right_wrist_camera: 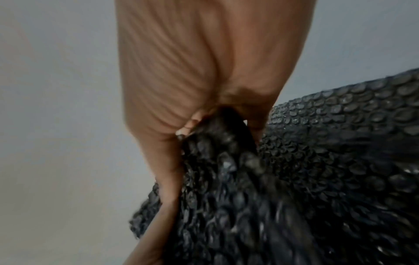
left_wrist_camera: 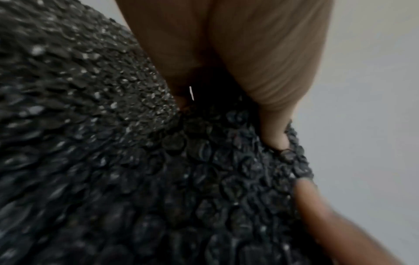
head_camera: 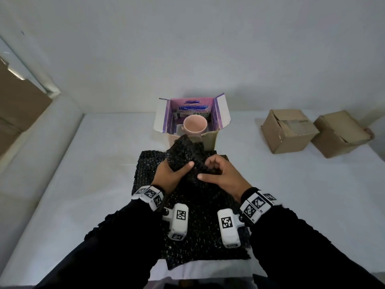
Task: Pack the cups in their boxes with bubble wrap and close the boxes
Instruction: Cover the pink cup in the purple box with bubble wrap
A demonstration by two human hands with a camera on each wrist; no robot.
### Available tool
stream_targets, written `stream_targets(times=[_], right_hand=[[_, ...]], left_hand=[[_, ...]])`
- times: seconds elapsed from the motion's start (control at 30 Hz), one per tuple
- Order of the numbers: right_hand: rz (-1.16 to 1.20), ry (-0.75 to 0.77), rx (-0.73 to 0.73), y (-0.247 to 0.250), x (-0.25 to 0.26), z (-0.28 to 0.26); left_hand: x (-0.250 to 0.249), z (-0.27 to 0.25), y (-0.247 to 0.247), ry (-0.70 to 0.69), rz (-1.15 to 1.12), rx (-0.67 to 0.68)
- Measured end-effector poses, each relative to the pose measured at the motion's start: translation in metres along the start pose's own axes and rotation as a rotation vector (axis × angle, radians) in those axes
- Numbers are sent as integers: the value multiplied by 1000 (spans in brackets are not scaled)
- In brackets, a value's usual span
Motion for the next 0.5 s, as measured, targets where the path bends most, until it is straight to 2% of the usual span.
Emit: stream_targets(times=[0.1,0.2,0.3,0.5], right_hand=[[-111,122,3,7,19,6],[-73,166,137,5,44,16],[-6,119,204,-1,58,23],[34,88,115,16,63,34]], left_hand=[[-22,-4,-4,-49,95,189],[-33,-11,-11,-90,162,344],[-41,-11,-8,-112,167,345],[-69,-9,14,-185,230,201]])
Point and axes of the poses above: each hand's wrist, its own z-axis towards the middle knuckle, its own y-axis out of the back of the hand, x = y × z, the point moved 8 cm from there along z, towards the middle knuckle, and after that the axes turned 11 degrees about y, right-handed, at the moved point
